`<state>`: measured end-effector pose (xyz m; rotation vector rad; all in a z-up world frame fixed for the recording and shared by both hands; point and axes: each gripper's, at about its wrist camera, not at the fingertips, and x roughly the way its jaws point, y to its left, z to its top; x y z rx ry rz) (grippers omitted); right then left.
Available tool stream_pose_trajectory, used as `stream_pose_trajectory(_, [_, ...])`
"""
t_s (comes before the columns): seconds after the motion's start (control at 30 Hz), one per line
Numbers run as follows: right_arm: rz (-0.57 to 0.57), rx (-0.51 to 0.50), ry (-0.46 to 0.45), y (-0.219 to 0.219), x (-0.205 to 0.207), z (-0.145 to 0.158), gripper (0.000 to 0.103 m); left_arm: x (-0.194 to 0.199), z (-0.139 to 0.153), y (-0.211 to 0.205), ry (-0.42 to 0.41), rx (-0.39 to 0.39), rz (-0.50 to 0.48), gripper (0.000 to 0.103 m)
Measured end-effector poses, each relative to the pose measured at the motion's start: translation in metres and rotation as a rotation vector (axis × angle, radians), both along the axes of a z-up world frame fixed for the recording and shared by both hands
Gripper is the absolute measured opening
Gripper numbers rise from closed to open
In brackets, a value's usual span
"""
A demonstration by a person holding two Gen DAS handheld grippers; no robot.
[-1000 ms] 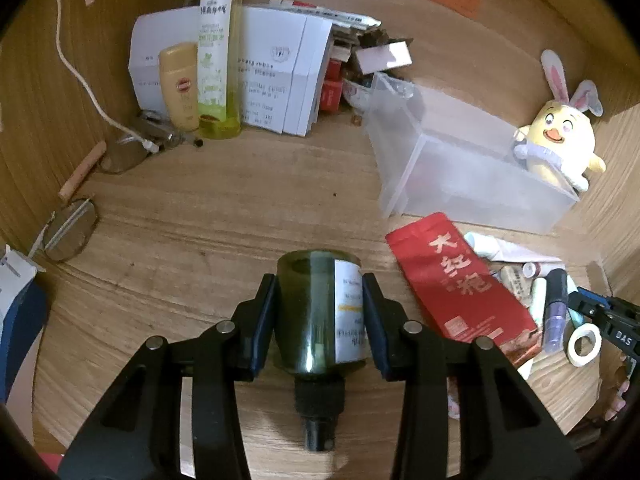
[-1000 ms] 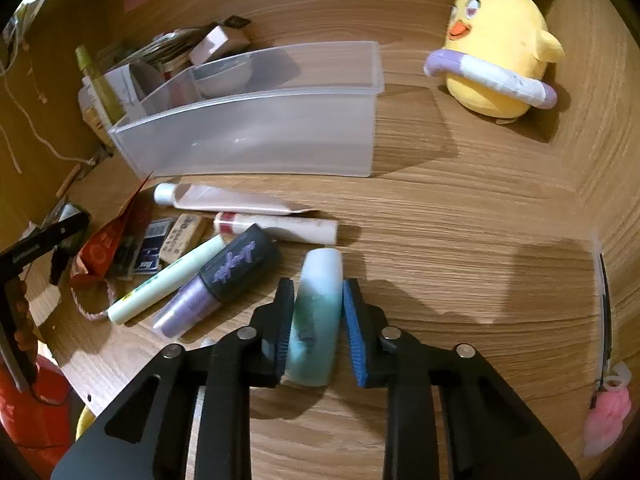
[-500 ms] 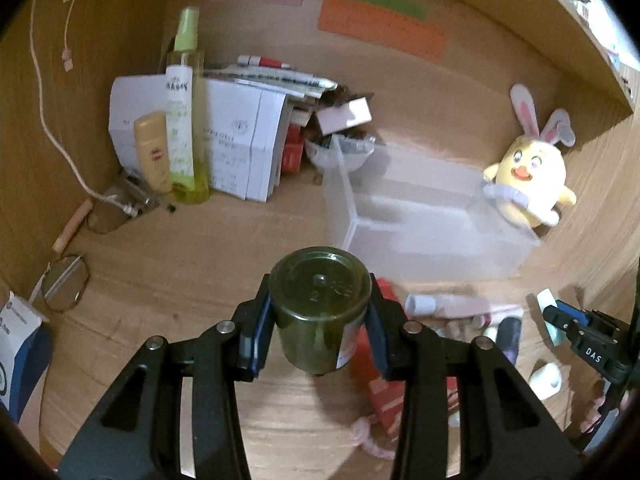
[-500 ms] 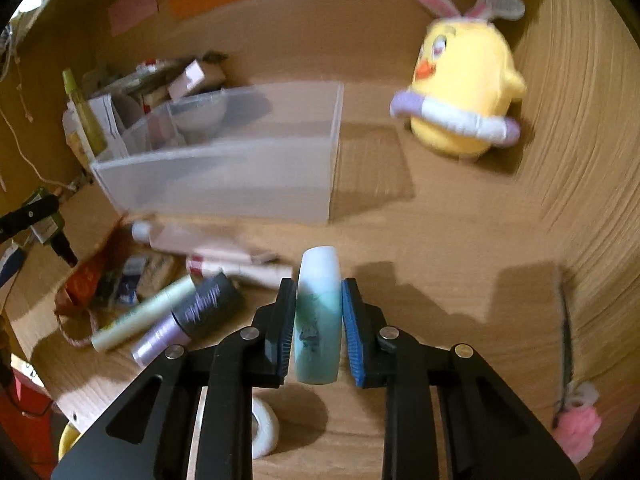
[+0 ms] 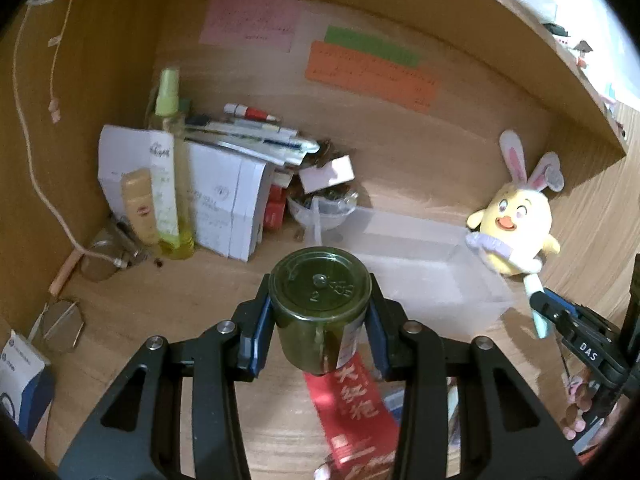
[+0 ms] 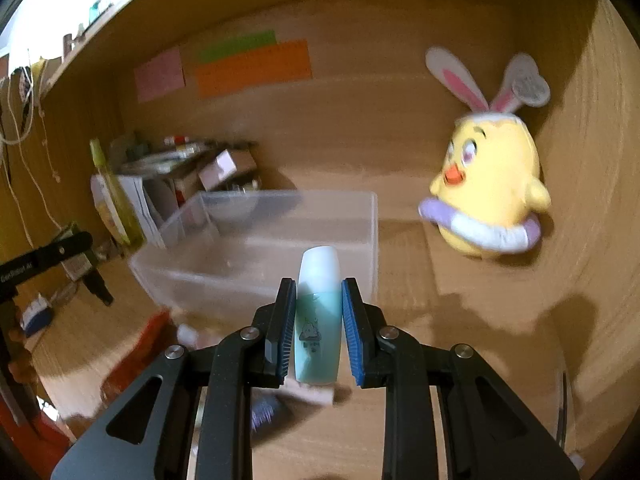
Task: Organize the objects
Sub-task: 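Carry both items over the clear box and open both tools to drop them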
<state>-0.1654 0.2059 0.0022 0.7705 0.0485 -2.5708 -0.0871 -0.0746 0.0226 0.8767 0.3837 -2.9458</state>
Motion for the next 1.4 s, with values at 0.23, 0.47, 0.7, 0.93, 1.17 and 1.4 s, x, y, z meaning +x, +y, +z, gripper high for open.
stream_pose_trajectory(0.23, [0.039, -0.007, 0.031, -0.014, -0.020, 0.016, 0.021, -0.015, 0.023, 0.006, 0.048, -0.007, -0.010, 0.041])
stream_pose_trajectory(0.47, [0.061, 0.003, 0.068, -0.023, -0.038, 0.032, 0.021, -0.035, 0.042, 0.019, 0.082, -0.041, -0.022, 0.041])
stream_pose_trajectory(0.7, [0.088, 0.037, 0.043, -0.038, -0.059, 0.025, 0.021, -0.067, 0.033, 0.032, 0.036, -0.078, -0.036, 0.041])
stream_pose_trajectory(0.93, [0.111, 0.075, -0.032, -0.052, -0.080, -0.003, 0.021, -0.099, 0.002, 0.035, -0.062, -0.087, -0.051, 0.041])
stream_pose_trajectory(1.17, [0.132, 0.110, -0.102, -0.061, -0.093, -0.025, 0.021, -0.118, -0.020, 0.044, -0.138, -0.103, -0.082, 0.041])
stream_pose_trajectory(1.4, [0.138, 0.141, -0.136, -0.068, -0.099, -0.039, 0.021, -0.131, -0.032, 0.053, -0.165, -0.132, -0.098, 0.041])
